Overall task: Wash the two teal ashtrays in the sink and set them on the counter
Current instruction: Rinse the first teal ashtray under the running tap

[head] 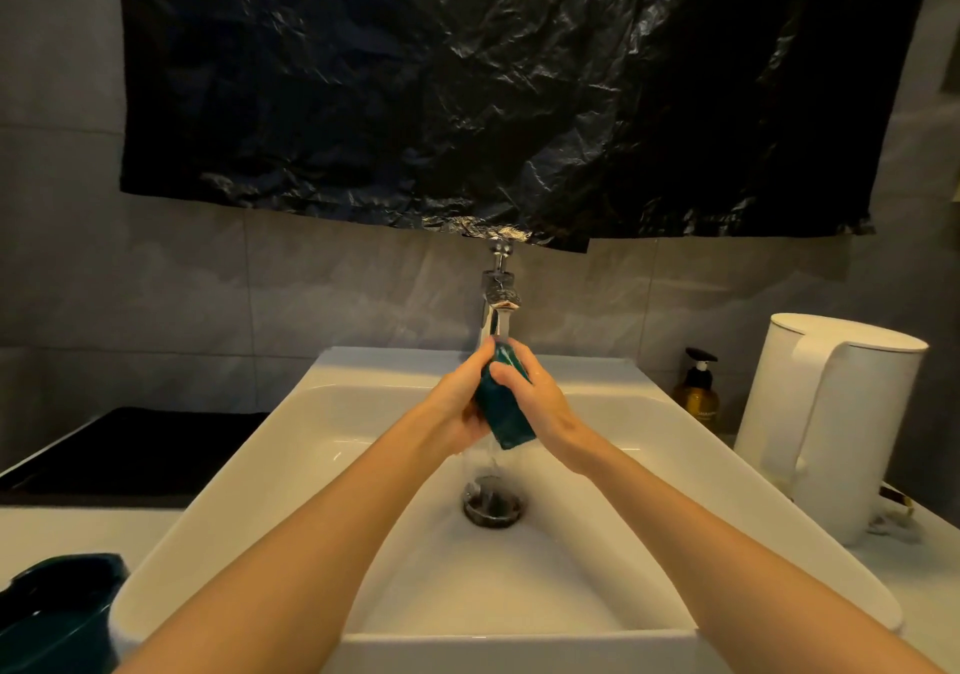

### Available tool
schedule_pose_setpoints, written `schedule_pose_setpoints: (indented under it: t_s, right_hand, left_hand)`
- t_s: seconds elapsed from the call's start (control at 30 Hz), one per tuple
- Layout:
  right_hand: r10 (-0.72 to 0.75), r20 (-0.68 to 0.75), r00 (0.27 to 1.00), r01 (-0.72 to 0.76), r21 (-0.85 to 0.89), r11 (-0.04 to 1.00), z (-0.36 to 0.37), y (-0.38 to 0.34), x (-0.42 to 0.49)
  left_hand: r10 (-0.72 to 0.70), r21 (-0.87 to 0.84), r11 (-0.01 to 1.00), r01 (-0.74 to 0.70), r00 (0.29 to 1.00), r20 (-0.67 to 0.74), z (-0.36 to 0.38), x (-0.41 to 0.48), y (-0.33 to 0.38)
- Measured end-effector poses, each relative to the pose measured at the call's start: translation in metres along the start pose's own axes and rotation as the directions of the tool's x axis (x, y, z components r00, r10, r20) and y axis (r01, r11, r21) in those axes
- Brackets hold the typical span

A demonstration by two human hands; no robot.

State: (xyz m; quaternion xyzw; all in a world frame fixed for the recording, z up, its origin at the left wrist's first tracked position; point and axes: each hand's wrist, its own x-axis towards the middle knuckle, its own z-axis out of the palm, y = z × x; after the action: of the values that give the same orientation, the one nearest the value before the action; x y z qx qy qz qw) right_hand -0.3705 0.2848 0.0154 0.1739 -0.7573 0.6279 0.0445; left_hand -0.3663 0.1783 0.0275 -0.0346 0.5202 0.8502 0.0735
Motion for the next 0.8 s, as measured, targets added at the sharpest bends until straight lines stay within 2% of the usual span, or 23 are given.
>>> schedule_pose_setpoints:
  t_s: [0.07, 0.17, 0.27, 0.37, 0.47, 0.53, 0.6, 0.67, 0.8]
  right_hand:
    - [-0.006, -0.002, 1.000, 0.006, 0.026, 1.000, 0.001, -0.001, -0.001]
    - [0.070, -0.042, 0.997, -0.063, 0.154, 0.986, 0.002, -0.001, 0.002]
    - [0.113, -0.066, 0.991, -0.100, 0.176, 0.979, 0.002, -0.001, 0.001]
    - [0.029, -0.049, 0.998, -0.022, 0.141, 0.990, 0.003, 0.001, 0.001]
    - [-0.145, -0.044, 0.989, 0.144, -0.011, 0.989, 0.005, 0.007, 0.002]
    - [-0.192, -0.011, 0.981, 0.190, -0.079, 0.978, 0.006, 0.010, 0.001]
    - [-0.120, -0.010, 0.993, 0.120, 0.001, 0.993, 0.006, 0.005, -0.002]
    - [0.015, -0.032, 0.999, -0.010, 0.128, 0.992, 0.002, 0.002, -0.001]
    - [0.291, -0.001, 0.957, -0.287, 0.172, 0.942, -0.005, -0.003, 0.000]
  left_hand:
    - [0.011, -0.035, 0.999, -0.011, 1.000, 0.001, 0.001, 0.000, 0.001]
    - [0.042, -0.068, 0.997, -0.039, 0.998, 0.049, 0.002, -0.002, 0.003]
    - [0.034, -0.086, 0.996, -0.025, 0.993, 0.109, 0.001, -0.005, 0.004]
    - [0.031, -0.106, 0.994, -0.019, 0.993, 0.113, 0.000, -0.006, 0.006]
    - [0.050, -0.107, 0.993, -0.042, 0.996, 0.073, -0.002, -0.005, 0.005]
    - [0.044, -0.096, 0.995, -0.040, 0.998, 0.041, -0.002, -0.004, 0.005]
    - [0.066, -0.096, 0.993, -0.062, 0.997, 0.039, -0.001, -0.005, 0.005]
    - [0.108, -0.083, 0.991, -0.103, 0.992, 0.066, 0.002, -0.004, 0.005]
    - [0.136, 0.010, 0.990, -0.139, 0.984, 0.117, 0.006, -0.005, 0.001]
